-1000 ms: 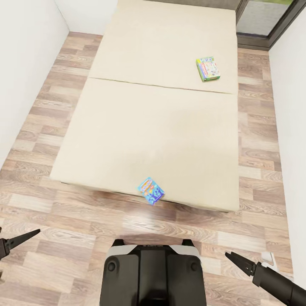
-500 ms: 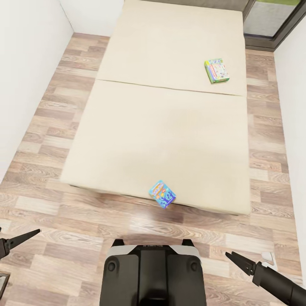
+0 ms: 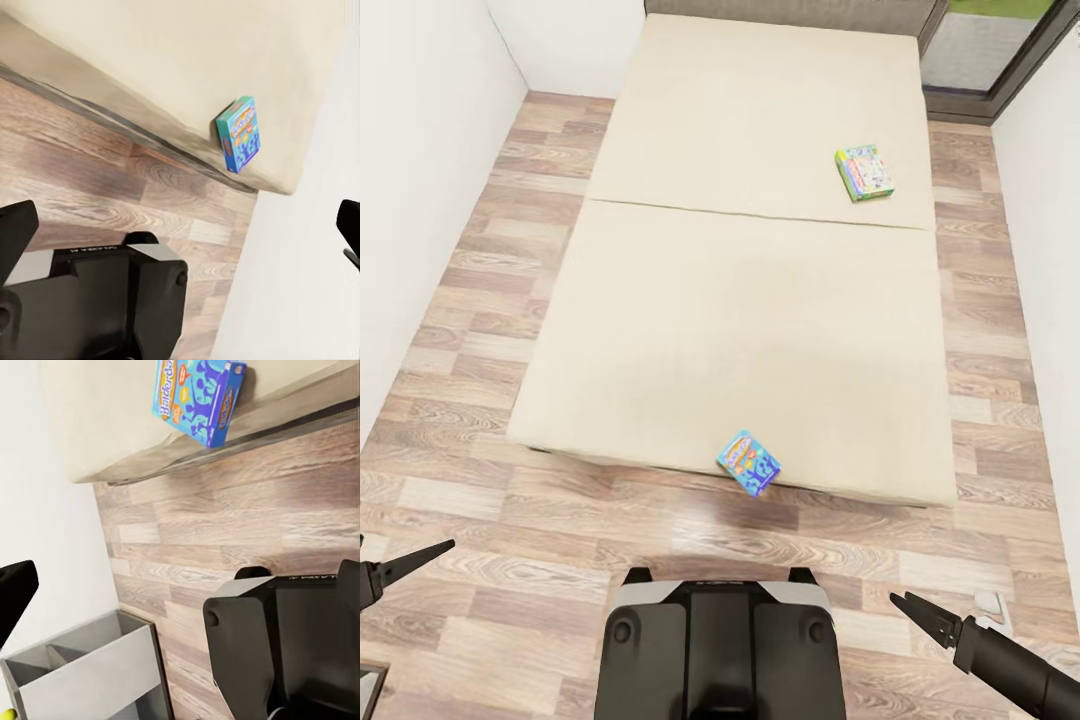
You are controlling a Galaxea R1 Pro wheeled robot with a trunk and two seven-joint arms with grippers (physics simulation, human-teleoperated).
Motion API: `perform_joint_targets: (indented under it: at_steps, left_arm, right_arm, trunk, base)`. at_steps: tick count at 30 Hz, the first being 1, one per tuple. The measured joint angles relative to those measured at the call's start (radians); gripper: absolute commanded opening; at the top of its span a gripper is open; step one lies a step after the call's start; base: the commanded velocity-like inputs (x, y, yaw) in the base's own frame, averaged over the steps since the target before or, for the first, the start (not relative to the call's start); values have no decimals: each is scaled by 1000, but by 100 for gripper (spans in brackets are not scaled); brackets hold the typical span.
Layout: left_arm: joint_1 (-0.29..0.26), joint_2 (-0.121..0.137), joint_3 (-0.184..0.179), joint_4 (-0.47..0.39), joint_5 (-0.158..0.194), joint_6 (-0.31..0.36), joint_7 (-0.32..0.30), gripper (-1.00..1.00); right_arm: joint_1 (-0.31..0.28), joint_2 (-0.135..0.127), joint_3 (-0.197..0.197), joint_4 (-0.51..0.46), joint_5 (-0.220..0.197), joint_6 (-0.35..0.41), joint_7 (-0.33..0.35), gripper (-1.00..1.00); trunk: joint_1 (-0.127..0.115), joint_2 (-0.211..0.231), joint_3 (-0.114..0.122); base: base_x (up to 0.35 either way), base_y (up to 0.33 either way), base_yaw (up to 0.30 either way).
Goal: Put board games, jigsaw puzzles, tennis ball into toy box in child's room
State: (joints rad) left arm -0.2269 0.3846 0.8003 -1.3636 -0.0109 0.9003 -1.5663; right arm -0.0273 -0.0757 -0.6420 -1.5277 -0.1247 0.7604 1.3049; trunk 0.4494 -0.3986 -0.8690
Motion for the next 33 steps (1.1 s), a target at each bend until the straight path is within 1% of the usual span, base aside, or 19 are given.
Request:
perform_joint_targets:
  at_steps: [8,19,33]
  left_arm:
    - [0,-2,0,0,0,-16,0,100]
    - [0,-4,-1,0,1,-21,0,100]
    - [0,-6,-2,0,1,-21,0,100]
  right_arm:
    - [0,1,1,0,0,-1,0,100]
    - [0,1,1,0,0,-1,0,100]
    - [0,2,2,0,0,-1,-5,100]
  trunk:
    - [0,0,12]
    - [0,0,28]
    - [0,0,31]
  base:
    - [-109,5,-39]
    - [-23,1,-5]
    - [-2,64,0]
